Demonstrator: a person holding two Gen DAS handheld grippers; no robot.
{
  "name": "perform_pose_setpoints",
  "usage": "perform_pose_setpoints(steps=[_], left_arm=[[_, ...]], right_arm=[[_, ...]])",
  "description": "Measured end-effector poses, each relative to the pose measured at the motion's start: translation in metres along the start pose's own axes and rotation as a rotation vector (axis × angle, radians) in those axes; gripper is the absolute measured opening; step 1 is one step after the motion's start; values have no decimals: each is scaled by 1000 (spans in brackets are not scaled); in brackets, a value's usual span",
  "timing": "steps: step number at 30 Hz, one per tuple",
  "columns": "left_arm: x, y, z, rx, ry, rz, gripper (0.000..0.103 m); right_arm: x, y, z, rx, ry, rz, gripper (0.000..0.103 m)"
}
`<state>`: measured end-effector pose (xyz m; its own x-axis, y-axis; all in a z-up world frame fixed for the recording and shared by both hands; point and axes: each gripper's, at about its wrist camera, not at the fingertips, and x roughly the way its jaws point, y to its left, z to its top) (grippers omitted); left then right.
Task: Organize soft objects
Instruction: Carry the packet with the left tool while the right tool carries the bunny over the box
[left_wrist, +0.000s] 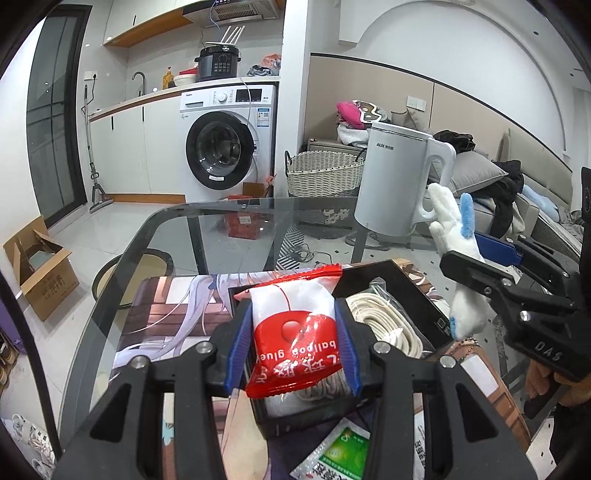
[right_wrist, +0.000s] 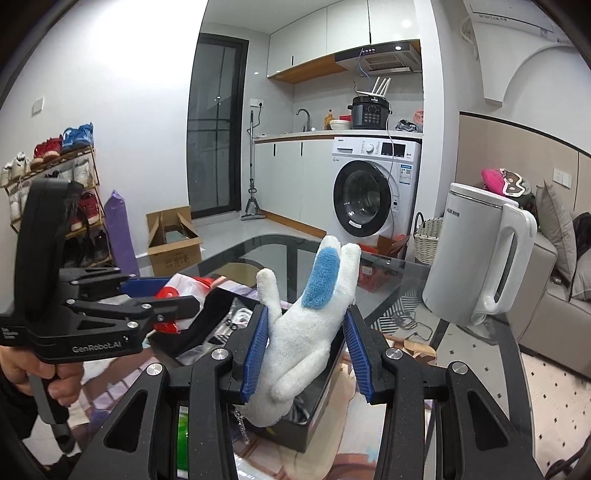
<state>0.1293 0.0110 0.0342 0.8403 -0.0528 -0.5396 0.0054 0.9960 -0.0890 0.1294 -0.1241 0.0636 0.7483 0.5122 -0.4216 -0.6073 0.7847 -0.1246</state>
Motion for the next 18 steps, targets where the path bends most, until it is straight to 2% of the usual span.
perform_pose_setpoints(steps=[9,18], left_arm=[[16,4,-2,8,2,9,42],[31,3,-5,30,26,-3,42]], right_arm=[[34,9,-7,-133,21,-68,42],[60,10,-26,-173,134,0,42]])
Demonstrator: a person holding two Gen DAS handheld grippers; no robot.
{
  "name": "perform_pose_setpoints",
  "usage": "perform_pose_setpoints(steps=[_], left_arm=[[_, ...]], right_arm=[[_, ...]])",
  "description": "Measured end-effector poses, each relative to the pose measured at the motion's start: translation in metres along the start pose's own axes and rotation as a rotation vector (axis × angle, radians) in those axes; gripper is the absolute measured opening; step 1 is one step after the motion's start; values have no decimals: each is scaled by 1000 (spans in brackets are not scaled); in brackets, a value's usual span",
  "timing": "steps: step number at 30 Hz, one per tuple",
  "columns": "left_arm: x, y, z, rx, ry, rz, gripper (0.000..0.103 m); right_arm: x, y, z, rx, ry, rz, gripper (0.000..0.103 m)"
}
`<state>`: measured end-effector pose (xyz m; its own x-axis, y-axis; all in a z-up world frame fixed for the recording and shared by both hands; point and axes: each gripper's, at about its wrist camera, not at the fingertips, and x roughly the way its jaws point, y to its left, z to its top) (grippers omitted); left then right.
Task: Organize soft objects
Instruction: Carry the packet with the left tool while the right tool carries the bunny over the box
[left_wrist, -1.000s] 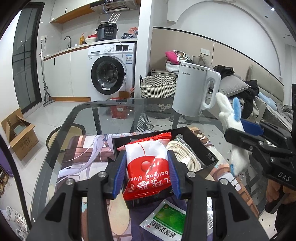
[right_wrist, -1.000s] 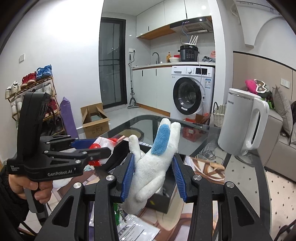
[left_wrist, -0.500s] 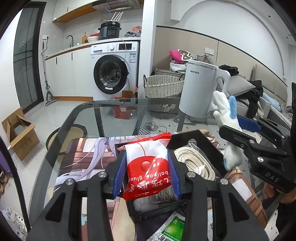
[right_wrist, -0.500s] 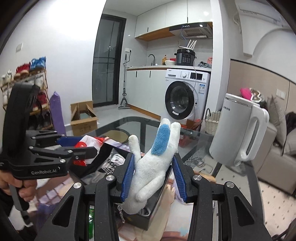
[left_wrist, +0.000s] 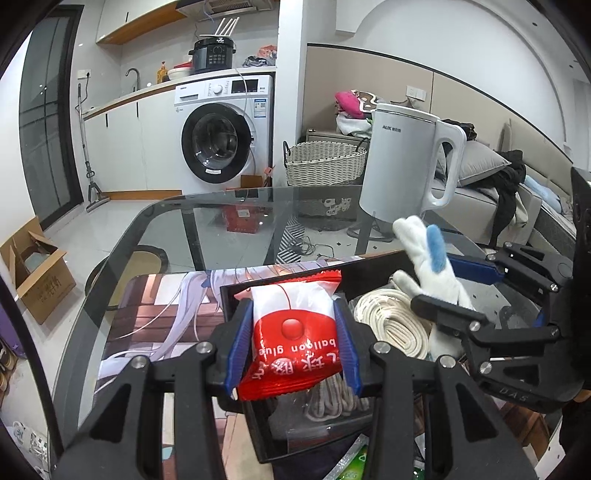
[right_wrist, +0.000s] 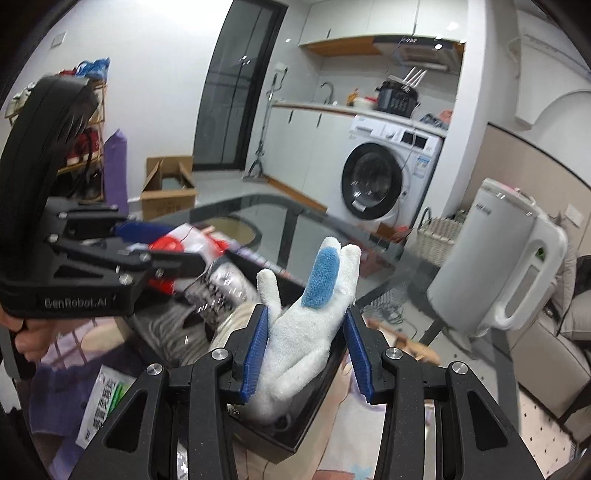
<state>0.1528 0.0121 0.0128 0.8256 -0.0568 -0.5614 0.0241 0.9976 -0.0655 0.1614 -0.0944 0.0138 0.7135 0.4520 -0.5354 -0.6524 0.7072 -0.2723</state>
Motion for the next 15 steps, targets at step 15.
perform_pose_setpoints(steps=[15], left_arm=[[8,-4,-3,11,34,7,47]], right_arm=[[1,-5,-1,-5,42,52,53]])
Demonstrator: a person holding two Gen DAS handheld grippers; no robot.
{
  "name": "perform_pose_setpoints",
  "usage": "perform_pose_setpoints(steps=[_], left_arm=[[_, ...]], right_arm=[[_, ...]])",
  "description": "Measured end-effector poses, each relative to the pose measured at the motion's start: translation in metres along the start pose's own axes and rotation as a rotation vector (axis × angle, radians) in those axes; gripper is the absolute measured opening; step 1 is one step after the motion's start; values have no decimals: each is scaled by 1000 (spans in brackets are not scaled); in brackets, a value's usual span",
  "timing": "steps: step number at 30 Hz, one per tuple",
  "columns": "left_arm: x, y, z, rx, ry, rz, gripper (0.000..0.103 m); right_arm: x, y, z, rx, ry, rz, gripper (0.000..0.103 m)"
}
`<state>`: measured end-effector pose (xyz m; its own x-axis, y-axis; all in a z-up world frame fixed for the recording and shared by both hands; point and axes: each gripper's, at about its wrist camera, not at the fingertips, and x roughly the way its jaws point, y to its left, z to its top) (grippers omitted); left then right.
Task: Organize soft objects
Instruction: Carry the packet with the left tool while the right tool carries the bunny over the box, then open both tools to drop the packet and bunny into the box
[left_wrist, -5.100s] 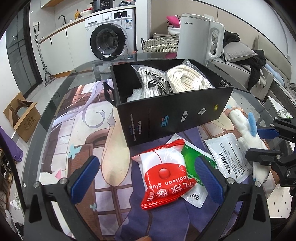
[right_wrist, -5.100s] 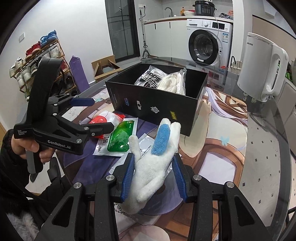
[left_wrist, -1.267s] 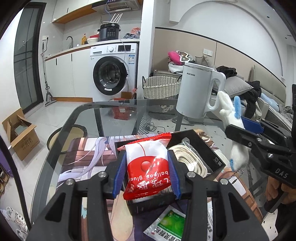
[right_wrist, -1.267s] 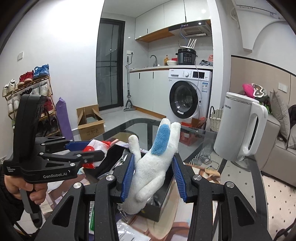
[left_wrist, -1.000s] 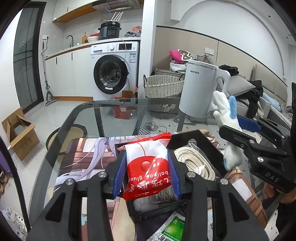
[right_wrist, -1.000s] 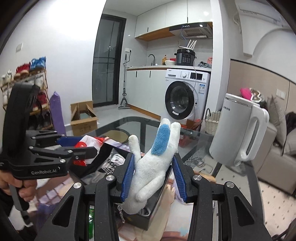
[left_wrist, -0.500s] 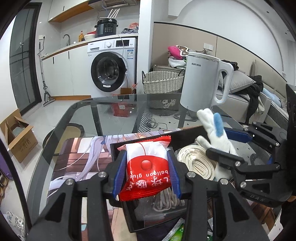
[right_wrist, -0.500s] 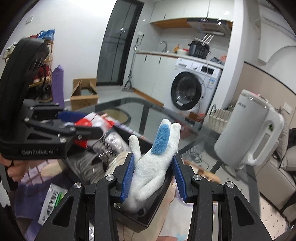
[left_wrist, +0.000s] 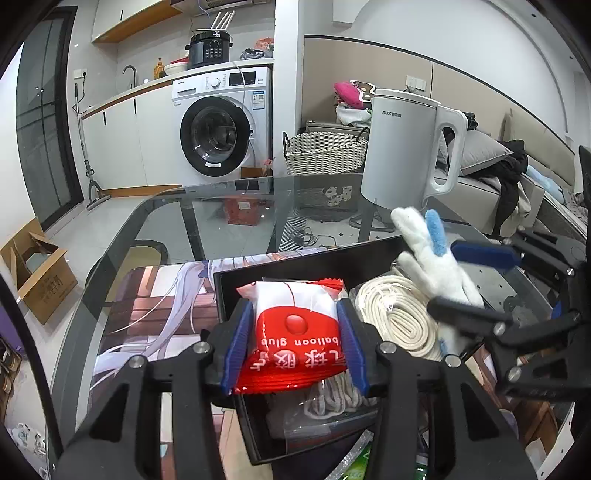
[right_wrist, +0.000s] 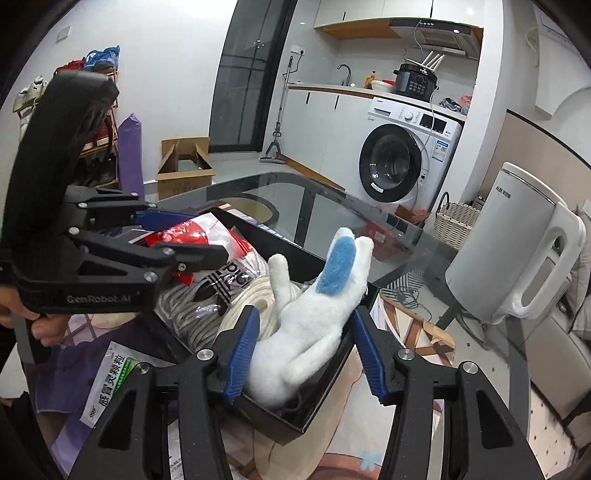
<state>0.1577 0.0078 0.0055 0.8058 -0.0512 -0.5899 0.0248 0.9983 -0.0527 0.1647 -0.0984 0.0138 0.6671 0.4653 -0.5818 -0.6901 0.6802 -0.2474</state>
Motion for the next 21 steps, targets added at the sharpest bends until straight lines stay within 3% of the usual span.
perform_pose_setpoints(steps=[5,7,13,16,21], left_arm=[[-6,0,-2,-5,-1,-10,52],[-8,-1,-3,-1,-3,-20,62],[-18,-1,-4,-15,-27,13,77],[-21,3,-4,-33,-29,33,90],[-31,9,-5,-57,-41,52,99]], right_arm=[[-16,-14,2,72,-53,-18,70],[-20,-23,3,98,-59,-46,75],[-9,-34,0,103,13,-130,78],[-6,-37,-1,109,25,-143,82],[4,-35,3,99,60,-148,88]])
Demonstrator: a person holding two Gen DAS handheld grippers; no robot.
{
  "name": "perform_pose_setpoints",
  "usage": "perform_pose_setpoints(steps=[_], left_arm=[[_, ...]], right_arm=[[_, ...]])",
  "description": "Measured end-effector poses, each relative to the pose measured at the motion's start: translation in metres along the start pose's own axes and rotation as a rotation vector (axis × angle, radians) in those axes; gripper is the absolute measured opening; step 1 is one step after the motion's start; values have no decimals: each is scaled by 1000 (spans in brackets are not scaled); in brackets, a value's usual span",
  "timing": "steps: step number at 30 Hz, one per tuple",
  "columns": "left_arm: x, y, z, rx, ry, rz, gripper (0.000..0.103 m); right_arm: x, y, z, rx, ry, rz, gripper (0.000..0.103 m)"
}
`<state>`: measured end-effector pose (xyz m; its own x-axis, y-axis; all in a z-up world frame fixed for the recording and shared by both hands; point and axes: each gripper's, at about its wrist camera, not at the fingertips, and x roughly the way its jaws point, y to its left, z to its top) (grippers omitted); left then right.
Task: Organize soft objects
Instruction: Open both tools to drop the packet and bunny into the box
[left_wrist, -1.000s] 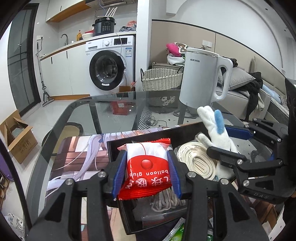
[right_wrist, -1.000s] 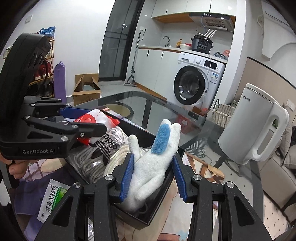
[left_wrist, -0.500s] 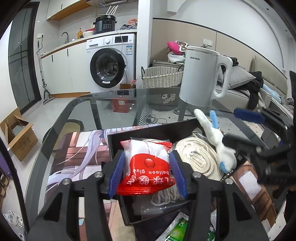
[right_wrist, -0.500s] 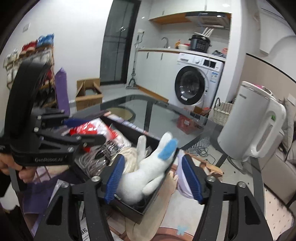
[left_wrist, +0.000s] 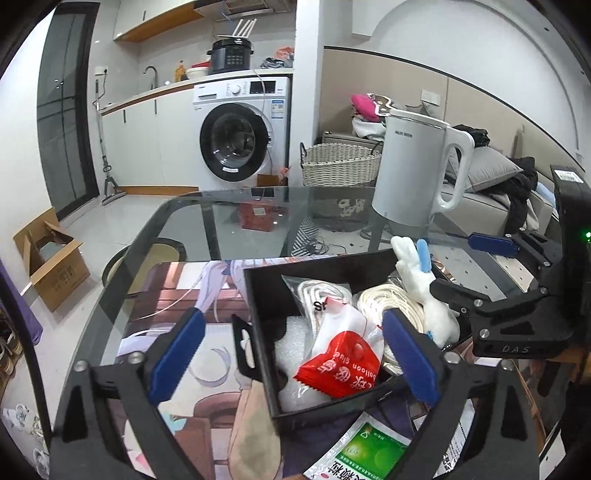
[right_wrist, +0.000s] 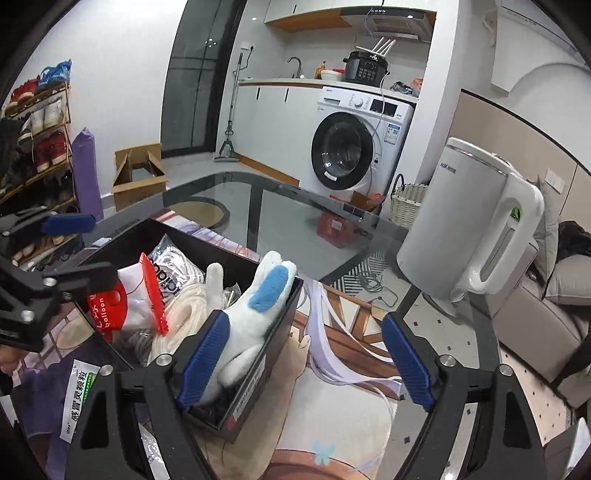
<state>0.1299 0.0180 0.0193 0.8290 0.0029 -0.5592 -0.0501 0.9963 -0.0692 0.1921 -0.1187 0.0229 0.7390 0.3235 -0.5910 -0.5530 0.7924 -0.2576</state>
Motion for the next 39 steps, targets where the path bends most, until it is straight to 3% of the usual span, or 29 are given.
perform_pose_setpoints(steps=[4,7,10,21,39], left_arm=[[-8,3,-2,-7,-5,25,103],[-14,5,-7,-14,-8,23,103],[-20,6,-12,-20,-12,21,103],[-41,-2,-27,22,-7,30,103],[-51,-22,-47,108,27,12,103]], right_arm=[[-5,0,0,2,0,-34,93],[-19,0,-2,27,-22,2,94],[-37,1,-10,66,-40,44,102],[-70,27,-38,118,-13,136,102],[-80,41,-65,107,103,183,102]])
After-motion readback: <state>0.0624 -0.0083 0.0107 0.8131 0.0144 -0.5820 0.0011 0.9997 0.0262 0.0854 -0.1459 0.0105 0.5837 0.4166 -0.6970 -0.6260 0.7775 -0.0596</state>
